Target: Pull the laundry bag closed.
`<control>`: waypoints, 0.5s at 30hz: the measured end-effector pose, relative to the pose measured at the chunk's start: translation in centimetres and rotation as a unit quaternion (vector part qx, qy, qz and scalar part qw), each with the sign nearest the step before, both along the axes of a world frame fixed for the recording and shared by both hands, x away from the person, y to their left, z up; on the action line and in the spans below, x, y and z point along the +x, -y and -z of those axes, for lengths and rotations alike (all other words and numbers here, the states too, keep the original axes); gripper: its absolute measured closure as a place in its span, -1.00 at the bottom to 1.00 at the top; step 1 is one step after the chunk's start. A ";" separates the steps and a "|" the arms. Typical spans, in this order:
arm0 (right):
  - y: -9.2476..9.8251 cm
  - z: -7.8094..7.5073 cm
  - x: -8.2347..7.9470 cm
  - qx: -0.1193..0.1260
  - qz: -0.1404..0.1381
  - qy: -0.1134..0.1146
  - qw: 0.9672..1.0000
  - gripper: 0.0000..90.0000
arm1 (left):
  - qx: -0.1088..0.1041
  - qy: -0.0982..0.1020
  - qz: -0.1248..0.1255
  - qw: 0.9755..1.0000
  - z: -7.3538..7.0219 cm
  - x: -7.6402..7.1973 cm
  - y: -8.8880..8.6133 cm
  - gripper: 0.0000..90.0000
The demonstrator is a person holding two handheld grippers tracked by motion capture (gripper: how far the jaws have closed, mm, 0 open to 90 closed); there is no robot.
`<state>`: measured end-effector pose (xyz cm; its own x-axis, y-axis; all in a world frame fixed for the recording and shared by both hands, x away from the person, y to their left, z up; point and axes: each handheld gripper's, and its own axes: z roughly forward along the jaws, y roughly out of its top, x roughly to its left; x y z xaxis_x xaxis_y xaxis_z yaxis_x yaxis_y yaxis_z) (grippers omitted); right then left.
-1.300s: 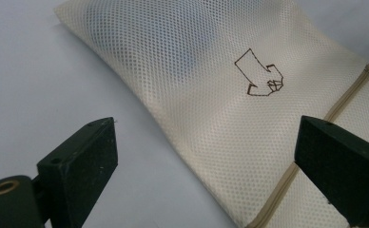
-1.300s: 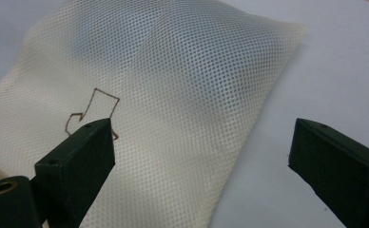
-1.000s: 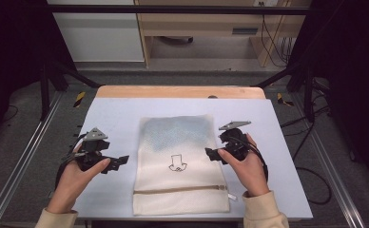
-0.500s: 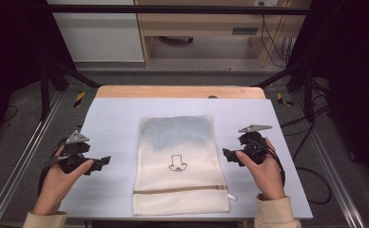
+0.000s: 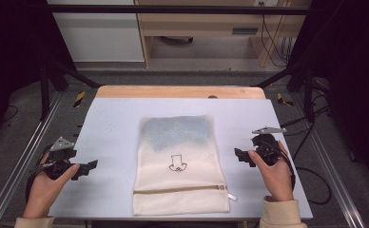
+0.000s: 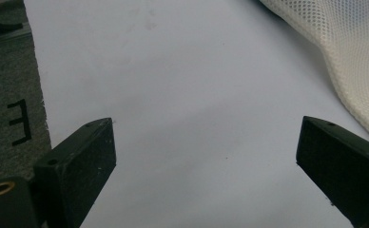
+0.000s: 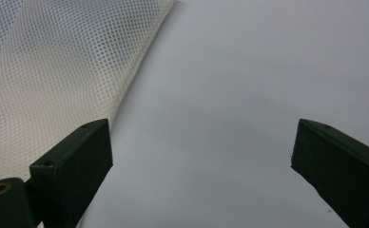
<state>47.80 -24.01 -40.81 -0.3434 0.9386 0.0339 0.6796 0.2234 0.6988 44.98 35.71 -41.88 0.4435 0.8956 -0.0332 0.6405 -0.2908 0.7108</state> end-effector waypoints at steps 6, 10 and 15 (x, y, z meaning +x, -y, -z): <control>1.4 1.1 -0.4 0.000 0.016 -0.006 1.000 -0.85 | 0.010 0.011 -0.020 1.000 0.8 0.1 -0.8 -0.89; 2.4 2.1 -1.1 0.007 0.031 -0.003 1.000 -0.85 | 0.014 0.018 -0.018 1.000 1.2 -0.3 -0.9 -0.89; 3.4 2.8 -2.5 0.022 0.038 0.019 0.999 -0.86 | 0.022 0.040 -0.015 0.999 1.7 -1.4 -0.5 -0.90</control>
